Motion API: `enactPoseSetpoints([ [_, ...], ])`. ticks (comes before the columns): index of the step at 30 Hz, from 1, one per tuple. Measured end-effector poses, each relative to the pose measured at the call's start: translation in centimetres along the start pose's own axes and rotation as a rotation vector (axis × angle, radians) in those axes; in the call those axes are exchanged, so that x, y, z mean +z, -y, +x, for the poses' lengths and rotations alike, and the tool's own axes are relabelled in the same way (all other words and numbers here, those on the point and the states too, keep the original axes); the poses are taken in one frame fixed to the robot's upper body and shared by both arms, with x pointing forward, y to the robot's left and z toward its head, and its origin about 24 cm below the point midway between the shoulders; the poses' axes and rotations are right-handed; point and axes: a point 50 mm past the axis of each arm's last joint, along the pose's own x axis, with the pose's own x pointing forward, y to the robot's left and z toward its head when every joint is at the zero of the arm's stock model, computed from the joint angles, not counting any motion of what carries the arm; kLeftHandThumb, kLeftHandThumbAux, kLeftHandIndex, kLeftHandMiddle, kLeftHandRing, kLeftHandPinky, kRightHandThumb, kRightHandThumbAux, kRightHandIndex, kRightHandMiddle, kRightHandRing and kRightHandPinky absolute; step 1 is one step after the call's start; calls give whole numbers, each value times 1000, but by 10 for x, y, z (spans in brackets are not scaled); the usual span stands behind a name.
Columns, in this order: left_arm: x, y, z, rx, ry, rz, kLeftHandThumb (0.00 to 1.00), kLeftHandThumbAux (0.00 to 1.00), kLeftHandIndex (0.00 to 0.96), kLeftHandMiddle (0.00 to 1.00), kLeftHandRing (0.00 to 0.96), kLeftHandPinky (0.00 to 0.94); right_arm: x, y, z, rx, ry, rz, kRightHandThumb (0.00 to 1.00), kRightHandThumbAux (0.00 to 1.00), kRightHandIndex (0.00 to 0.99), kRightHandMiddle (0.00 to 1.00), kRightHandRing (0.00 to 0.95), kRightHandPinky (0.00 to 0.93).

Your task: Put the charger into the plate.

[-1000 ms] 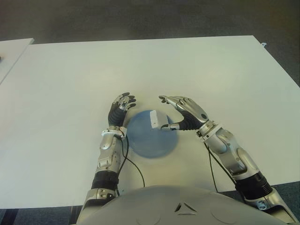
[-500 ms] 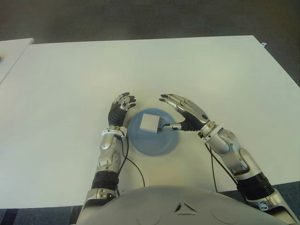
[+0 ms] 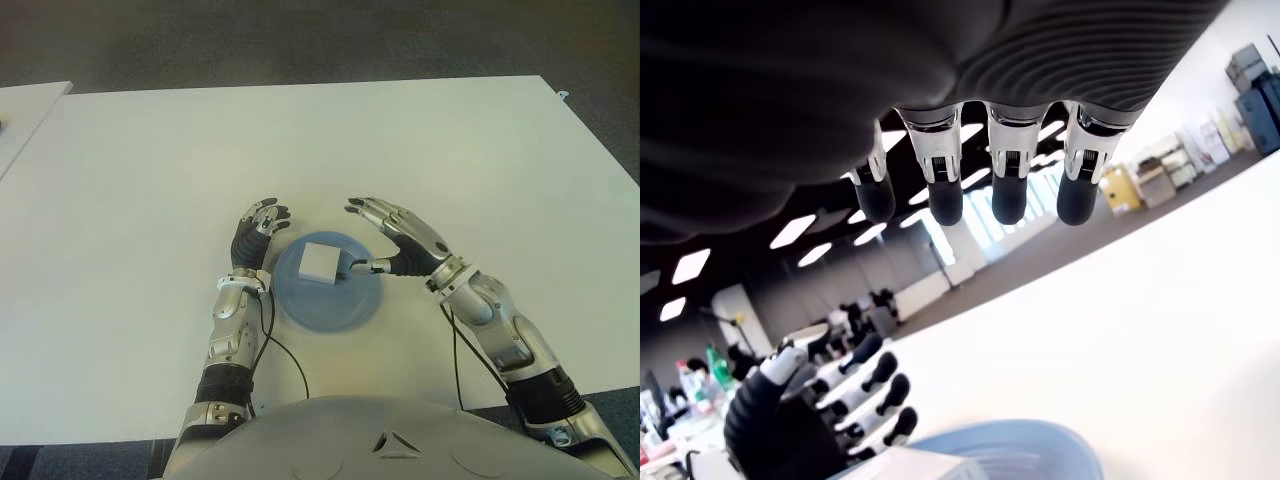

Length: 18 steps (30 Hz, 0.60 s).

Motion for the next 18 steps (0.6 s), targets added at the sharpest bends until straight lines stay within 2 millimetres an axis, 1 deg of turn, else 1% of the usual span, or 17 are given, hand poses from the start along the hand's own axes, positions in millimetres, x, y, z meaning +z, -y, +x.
enactPoseSetpoints([
  [2,0,0,0,-1,-1,4,21,632,335,429,403,387,-9,0,3,-40,-36,49,174,182,0,0,0,0],
  [5,0,0,0,-1,-2,10,21,628,339,431,411,393,-26,1,9,-137,-108,157,166,232,0,0,0,0],
  [8,-1,0,0,-1,0,16,19,618,345,430,416,393,-44,1,14,-259,-187,288,166,343,0,0,0,0],
  [10,-1,0,0,-4,2,17,19,615,347,429,418,394,-53,1,15,-322,-231,357,168,380,0,0,0,0],
  [11,-1,0,0,-5,4,17,18,614,347,429,419,395,-58,1,14,-352,-252,387,167,413,0,0,0,0],
  [12,-1,0,0,-5,4,17,18,613,347,429,419,395,-61,1,13,-368,-265,410,167,425,0,0,0,0],
  [14,-2,0,0,-9,5,18,18,610,346,428,420,392,-66,-1,12,-399,-286,459,159,496,0,0,0,0],
  [15,-2,0,-1,-10,5,17,18,610,346,428,420,391,-70,-3,11,-418,-299,494,157,511,0,0,0,0],
  [16,-2,0,-1,-13,5,18,21,609,346,428,422,395,-72,-5,9,-433,-309,525,150,554,0,10,0,0],
  [17,-2,0,-1,-14,5,18,23,609,346,428,422,397,-75,-7,8,-450,-327,562,148,570,0,13,0,0],
  [18,-2,0,-1,-14,5,18,30,608,345,429,425,401,-79,-11,6,-463,-346,602,155,612,7,37,6,9],
])
